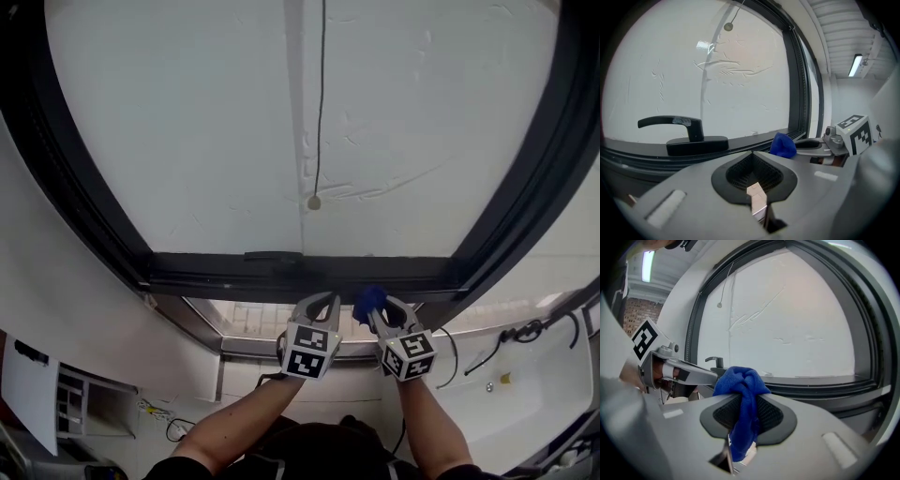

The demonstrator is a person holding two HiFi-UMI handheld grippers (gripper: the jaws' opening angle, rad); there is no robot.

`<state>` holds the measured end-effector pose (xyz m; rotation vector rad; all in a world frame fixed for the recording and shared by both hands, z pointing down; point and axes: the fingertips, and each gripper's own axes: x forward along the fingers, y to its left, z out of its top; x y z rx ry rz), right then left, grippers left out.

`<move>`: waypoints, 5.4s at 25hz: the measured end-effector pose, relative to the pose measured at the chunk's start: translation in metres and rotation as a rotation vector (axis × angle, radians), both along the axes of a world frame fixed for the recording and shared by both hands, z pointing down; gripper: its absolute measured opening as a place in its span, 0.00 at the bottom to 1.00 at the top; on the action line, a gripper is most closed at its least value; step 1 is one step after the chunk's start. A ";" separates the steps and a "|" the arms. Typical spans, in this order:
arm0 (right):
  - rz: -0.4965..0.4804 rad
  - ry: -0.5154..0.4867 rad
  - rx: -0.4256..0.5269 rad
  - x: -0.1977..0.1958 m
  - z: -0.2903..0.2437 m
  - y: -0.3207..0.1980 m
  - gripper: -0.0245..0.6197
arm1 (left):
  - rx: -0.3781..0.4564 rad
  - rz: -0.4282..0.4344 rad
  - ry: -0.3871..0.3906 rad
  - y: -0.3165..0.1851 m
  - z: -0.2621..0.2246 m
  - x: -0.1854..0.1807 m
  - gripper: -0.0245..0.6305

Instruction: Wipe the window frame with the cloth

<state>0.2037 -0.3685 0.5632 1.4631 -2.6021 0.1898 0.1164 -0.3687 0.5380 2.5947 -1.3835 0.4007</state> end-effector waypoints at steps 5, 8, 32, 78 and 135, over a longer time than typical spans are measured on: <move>-0.053 -0.008 0.002 0.010 0.000 -0.001 0.19 | -0.001 -0.059 -0.013 -0.001 0.003 0.009 0.03; -0.067 -0.014 0.000 0.020 0.000 -0.001 0.18 | 0.005 -0.086 -0.015 -0.002 0.003 0.016 0.03; 0.114 -0.091 -0.006 0.197 0.004 -0.003 0.19 | 0.019 -0.041 -0.027 0.004 0.007 0.125 0.03; 0.381 -0.189 0.062 0.214 -0.067 0.083 0.18 | 0.138 0.169 -0.017 0.068 -0.070 0.119 0.03; 0.288 -0.124 1.023 0.246 -0.779 0.048 0.18 | 0.686 0.241 0.207 -0.003 -0.605 0.201 0.03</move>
